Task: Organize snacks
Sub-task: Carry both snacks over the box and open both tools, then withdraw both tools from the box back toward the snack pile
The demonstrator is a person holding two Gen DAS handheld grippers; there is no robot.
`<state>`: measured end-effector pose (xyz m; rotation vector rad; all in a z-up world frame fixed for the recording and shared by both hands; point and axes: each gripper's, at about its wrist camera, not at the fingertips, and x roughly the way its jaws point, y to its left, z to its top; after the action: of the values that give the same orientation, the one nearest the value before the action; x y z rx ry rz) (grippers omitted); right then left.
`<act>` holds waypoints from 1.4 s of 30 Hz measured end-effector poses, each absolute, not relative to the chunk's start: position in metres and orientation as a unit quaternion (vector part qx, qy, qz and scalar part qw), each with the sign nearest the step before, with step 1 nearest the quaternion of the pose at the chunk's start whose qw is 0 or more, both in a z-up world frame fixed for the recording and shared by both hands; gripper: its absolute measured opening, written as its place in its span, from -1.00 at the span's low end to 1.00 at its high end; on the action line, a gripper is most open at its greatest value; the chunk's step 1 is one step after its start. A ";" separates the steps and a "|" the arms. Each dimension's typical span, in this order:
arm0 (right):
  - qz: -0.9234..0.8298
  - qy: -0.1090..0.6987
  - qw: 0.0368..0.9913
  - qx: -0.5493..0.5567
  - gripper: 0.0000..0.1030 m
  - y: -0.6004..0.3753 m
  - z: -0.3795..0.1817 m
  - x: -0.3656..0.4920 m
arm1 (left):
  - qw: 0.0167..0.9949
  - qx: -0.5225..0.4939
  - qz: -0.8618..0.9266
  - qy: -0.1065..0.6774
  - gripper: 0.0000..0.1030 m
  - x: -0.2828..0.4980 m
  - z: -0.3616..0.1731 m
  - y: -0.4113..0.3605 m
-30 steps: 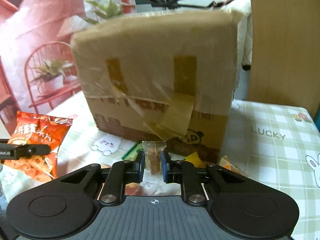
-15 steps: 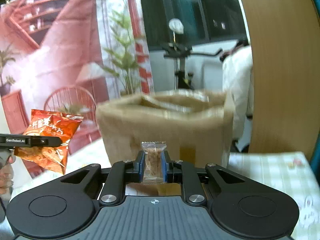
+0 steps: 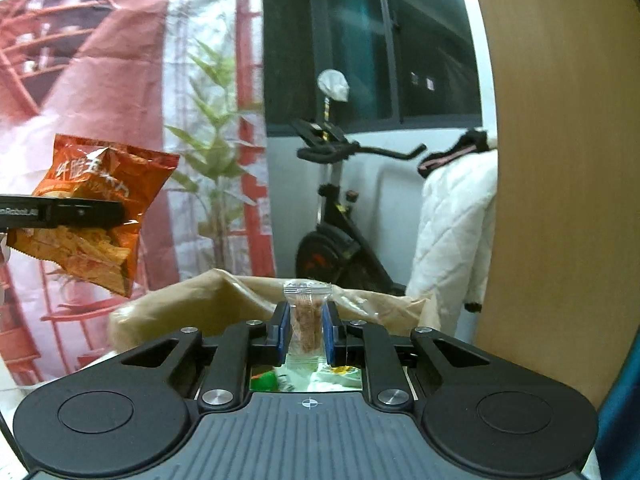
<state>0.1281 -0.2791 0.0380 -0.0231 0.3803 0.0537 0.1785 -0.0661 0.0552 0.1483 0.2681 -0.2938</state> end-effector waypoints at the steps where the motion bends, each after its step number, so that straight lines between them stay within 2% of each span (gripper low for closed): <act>1: 0.023 0.194 0.981 -0.012 -0.70 -0.280 0.035 0.135 | 0.976 0.081 -0.144 0.141 0.17 0.187 0.054 -0.071; 9: 0.001 0.225 0.974 -0.006 -0.69 -0.277 0.005 0.156 | 0.967 0.098 -0.128 0.199 0.19 0.229 0.024 -0.095; 11: -0.010 0.227 0.974 -0.013 -0.59 -0.276 0.002 0.156 | 0.965 0.086 -0.132 0.211 0.23 0.234 0.018 -0.092; 12: -0.013 0.227 0.974 -0.017 -0.54 -0.275 0.001 0.156 | 0.963 0.079 -0.136 0.218 0.27 0.235 0.016 -0.090; 14: -0.011 0.226 0.974 -0.020 -0.37 -0.274 0.001 0.152 | 0.962 0.071 -0.139 0.223 0.55 0.233 0.013 -0.084; 17: -0.014 0.224 0.974 -0.019 -0.23 -0.273 0.004 0.145 | 0.965 0.074 -0.141 0.209 0.66 0.220 0.013 -0.073; 33: 0.015 0.214 0.977 -0.006 -0.17 -0.254 0.021 0.077 | 0.972 0.044 -0.134 0.189 0.66 0.145 0.031 -0.036; 42: 0.035 0.230 0.973 0.002 -0.16 -0.241 0.005 0.033 | 0.972 0.012 -0.127 0.198 0.66 0.092 0.014 -0.007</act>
<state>0.0331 -0.2408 0.0055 0.0041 0.4635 0.0702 0.0923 -0.0070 0.0135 0.0234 0.4000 -0.2557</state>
